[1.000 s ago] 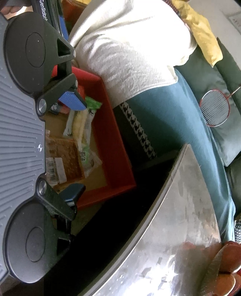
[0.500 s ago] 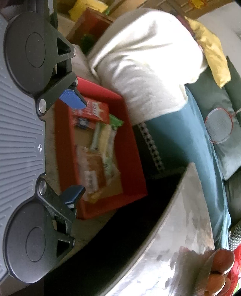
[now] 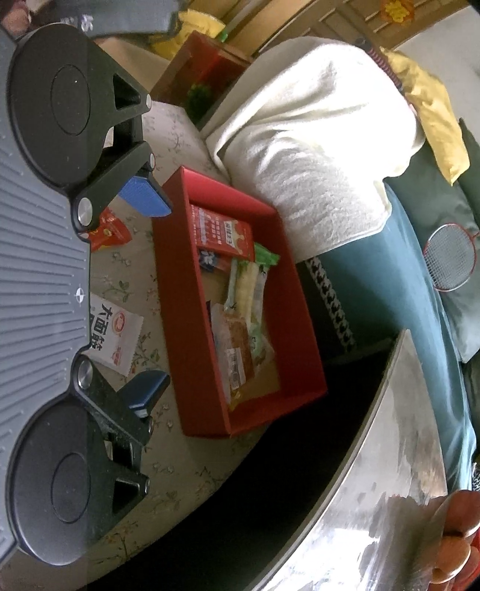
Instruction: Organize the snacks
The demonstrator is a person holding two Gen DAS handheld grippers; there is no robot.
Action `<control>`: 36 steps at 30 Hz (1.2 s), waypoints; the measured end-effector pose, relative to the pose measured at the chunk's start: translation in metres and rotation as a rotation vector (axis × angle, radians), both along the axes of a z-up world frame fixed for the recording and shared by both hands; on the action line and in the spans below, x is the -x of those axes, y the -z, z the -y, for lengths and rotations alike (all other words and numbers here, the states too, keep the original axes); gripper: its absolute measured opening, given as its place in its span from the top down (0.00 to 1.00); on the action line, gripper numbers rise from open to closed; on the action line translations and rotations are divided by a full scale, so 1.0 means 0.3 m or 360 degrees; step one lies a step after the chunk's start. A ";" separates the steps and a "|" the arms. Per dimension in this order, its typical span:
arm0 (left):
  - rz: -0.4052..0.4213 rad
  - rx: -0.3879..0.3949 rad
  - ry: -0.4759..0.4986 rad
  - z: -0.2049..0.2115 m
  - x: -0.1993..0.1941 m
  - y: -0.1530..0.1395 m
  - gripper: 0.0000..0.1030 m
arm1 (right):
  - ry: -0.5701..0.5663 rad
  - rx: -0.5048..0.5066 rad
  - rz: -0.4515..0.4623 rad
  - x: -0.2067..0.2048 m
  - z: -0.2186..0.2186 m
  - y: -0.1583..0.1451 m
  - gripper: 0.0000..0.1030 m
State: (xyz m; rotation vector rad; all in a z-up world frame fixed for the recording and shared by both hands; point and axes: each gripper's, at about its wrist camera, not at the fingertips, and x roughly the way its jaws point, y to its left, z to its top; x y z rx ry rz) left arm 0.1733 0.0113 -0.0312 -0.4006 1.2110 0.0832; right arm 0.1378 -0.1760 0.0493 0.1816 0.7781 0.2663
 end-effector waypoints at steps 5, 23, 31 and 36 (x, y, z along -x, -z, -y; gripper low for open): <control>-0.0053 0.0008 -0.0104 0.026 -0.016 0.041 0.36 | -0.0014 -0.0023 0.0002 -0.005 0.011 -0.011 0.09; 0.0045 -0.0193 0.0019 -0.075 0.055 -0.005 0.75 | -0.0008 0.0105 -0.0220 -0.034 -0.020 0.086 0.05; 0.0005 -0.0056 -0.0033 -0.140 0.047 0.027 0.63 | 0.0032 0.0269 -0.0400 -0.028 -0.135 0.235 0.05; -0.0046 0.0026 -0.0104 -0.149 0.025 0.065 0.54 | 0.0162 0.0301 -0.0456 -0.038 -0.164 0.300 0.00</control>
